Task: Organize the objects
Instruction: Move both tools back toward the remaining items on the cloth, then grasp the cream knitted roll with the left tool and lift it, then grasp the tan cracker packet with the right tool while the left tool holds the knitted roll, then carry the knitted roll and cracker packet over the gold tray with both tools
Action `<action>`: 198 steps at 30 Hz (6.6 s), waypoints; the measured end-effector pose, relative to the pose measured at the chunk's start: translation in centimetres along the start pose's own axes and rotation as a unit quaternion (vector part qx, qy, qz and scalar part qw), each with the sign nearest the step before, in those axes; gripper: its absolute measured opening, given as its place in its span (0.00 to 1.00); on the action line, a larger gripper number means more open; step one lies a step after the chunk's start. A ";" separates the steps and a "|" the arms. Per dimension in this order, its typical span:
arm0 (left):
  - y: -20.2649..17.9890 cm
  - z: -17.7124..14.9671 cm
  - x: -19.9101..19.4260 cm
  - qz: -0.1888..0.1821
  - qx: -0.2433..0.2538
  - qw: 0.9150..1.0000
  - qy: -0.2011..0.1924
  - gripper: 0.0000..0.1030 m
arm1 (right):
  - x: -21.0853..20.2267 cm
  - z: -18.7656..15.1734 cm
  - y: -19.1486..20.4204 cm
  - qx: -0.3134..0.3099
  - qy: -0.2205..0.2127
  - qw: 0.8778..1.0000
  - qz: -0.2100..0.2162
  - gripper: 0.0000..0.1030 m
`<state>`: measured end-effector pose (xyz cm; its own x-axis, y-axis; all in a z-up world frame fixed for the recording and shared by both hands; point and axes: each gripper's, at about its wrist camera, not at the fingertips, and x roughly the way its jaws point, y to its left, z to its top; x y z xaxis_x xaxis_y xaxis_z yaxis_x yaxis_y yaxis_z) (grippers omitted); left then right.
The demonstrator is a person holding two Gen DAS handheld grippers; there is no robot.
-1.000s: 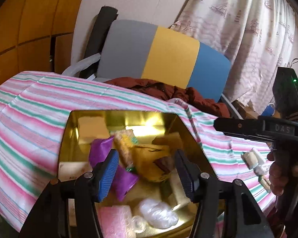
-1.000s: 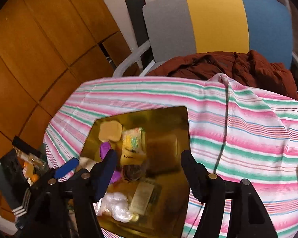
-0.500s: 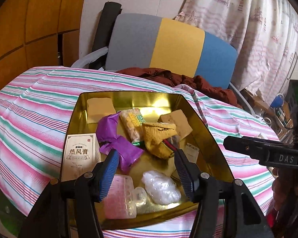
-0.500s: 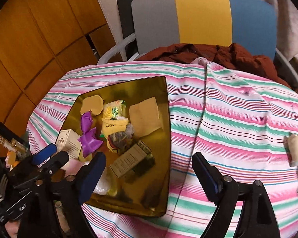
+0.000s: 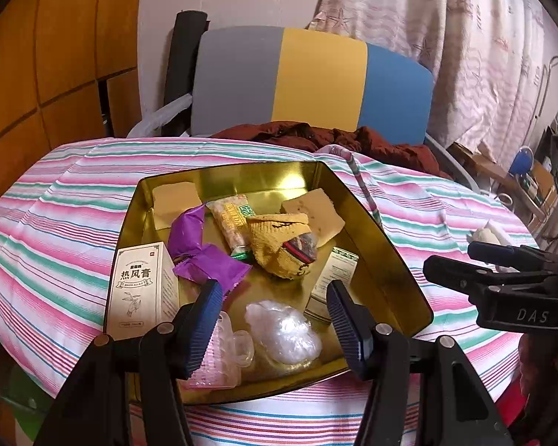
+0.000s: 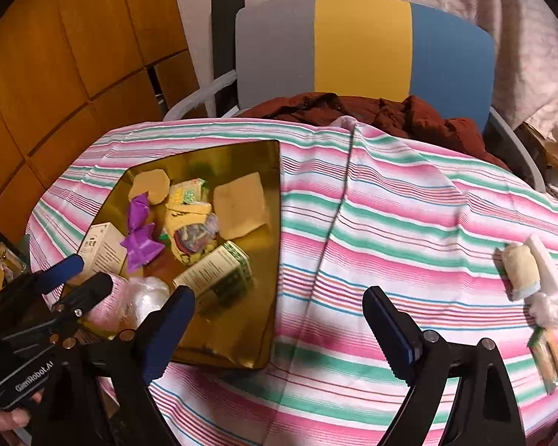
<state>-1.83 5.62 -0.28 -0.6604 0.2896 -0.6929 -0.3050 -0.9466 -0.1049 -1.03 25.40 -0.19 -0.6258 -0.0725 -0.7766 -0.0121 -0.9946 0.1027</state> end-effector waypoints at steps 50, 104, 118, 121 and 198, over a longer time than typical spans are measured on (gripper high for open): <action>-21.4 -0.3 5.6 -0.190 0.176 0.960 0.112 0.57 | -6.4 -10.3 -36.4 0.515 -0.101 0.851 -0.026 1.00; -36.0 2.7 20.6 -0.171 0.208 0.951 0.150 0.54 | -6.5 -11.7 -36.9 0.538 -0.138 0.831 0.029 1.00; -24.7 -4.1 11.4 -0.179 0.223 0.952 0.110 0.54 | -5.7 -11.7 -37.0 0.545 -0.110 0.831 -0.004 1.00; -23.6 -5.2 10.5 -0.184 0.227 0.951 0.101 0.53 | -5.4 -11.5 -36.8 0.543 -0.096 0.834 -0.011 1.00; -20.0 -6.3 5.2 -0.203 0.224 0.951 0.060 0.51 | -0.1 -4.8 -27.7 0.203 0.178 0.963 -0.023 0.46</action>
<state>5.12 25.15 -6.32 -0.3506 0.5750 -0.7392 -0.7982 -0.5963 -0.0853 3.05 52.57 -5.95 -0.3116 -0.1227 -0.9422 -0.3827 -0.8914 0.2426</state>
